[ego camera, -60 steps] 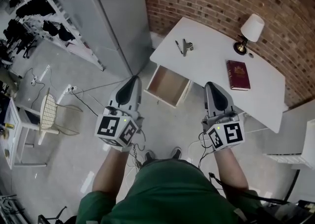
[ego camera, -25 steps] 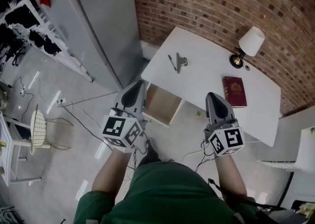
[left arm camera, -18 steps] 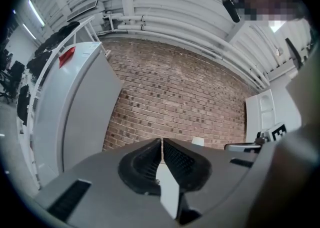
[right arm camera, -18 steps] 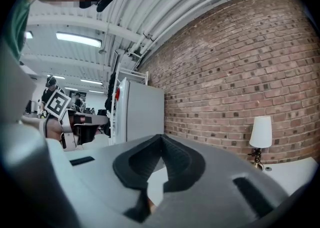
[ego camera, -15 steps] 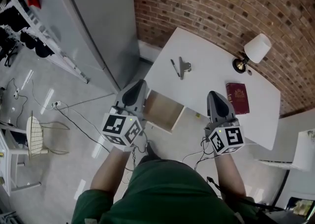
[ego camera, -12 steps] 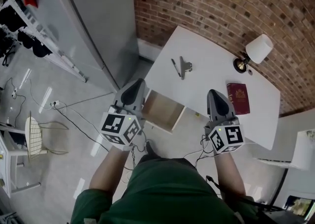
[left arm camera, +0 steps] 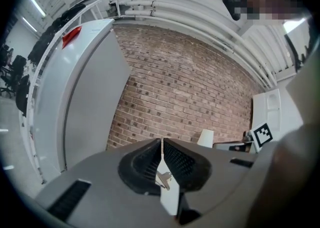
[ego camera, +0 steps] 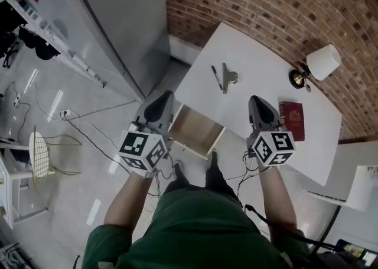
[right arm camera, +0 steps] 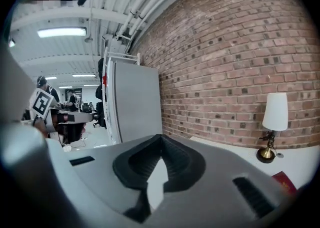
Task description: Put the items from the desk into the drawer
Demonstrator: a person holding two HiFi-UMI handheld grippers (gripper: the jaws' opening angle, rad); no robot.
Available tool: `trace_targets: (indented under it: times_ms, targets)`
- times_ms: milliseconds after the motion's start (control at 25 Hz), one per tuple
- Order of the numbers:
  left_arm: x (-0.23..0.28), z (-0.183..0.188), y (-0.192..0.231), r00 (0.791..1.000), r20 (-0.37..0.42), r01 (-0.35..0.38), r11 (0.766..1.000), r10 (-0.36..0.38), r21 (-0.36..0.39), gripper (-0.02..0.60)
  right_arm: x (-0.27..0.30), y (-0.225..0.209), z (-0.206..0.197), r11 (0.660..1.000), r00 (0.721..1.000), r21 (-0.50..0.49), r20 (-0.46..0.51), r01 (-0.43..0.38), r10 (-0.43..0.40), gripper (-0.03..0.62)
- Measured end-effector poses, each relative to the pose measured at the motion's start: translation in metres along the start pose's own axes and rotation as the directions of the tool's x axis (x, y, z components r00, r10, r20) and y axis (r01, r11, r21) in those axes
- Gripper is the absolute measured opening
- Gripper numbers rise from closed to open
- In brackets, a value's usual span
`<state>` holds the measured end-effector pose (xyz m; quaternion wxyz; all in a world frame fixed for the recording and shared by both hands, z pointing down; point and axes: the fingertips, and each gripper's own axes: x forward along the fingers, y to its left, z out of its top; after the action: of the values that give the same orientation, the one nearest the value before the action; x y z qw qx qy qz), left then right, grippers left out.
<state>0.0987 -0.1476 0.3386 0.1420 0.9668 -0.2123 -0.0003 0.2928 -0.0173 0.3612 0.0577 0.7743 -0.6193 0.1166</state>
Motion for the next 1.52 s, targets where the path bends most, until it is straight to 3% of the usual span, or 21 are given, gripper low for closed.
trace_targets:
  times_ms: [240,440,560,760,960,1320,1520]
  targets:
    - [0.014,-0.006,0.0,0.995,0.0,-0.095,0.995,0.095,-0.006,0.014,0.042,-0.038,-0.031,0.995,0.994,0.075,-0.087,-0.063,0.07,0.02]
    - [0.023,-0.005,-0.001,0.977,0.007,-0.212,0.977,0.212,0.015,0.014,0.092,-0.067,-0.06,0.991,0.98,0.053,-0.154,-0.121,0.128,0.018]
    - [0.027,-0.013,-0.004,0.965,-0.009,-0.261,0.965,0.261,0.01,0.014,0.119,-0.08,-0.084,0.984,0.961,0.095,-0.22,-0.152,0.17,0.022]
    - [0.023,-0.028,-0.001,0.937,-0.026,-0.348,0.937,0.348,-0.011,0.014,0.154,-0.087,-0.122,0.963,0.919,0.18,-0.307,-0.199,0.247,0.044]
    - [0.013,-0.039,0.002,0.902,-0.031,-0.432,0.901,0.432,-0.022,0.014,0.186,-0.084,-0.158,0.952,0.865,0.153,-0.399,-0.265,0.305,0.049]
    - [-0.019,-0.059,0.009,0.836,-0.047,-0.548,0.836,0.546,-0.041,0.014,0.239,-0.074,-0.227,0.948,0.763,0.034,-0.585,-0.316,0.275,0.08]
    - [-0.045,-0.077,0.013,0.793,-0.084,-0.609,0.788,0.603,-0.091,0.014,0.264,-0.07,-0.255,0.945,0.716,-0.015,-0.656,-0.327,0.238,0.081]
